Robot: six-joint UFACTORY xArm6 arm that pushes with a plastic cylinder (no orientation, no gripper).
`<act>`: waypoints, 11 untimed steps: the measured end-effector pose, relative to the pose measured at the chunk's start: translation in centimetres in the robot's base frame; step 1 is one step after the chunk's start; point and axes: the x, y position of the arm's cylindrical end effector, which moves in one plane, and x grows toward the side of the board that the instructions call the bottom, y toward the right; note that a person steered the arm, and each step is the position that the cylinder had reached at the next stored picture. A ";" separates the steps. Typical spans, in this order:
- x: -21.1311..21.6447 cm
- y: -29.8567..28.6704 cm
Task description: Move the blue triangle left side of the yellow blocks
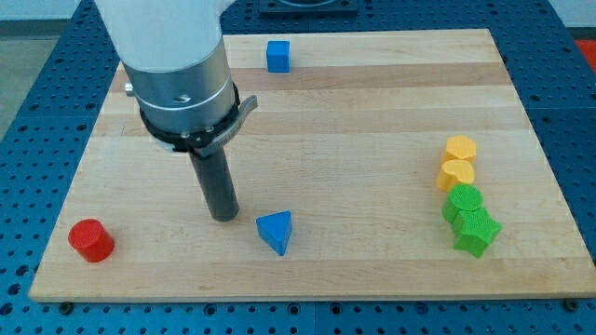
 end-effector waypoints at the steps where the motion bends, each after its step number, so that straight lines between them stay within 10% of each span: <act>1: 3.5 0.6; 3: 3.1 5.8; 5: -6.0 1.2; 8: 2.8 5.7; 11: -7.4 2.0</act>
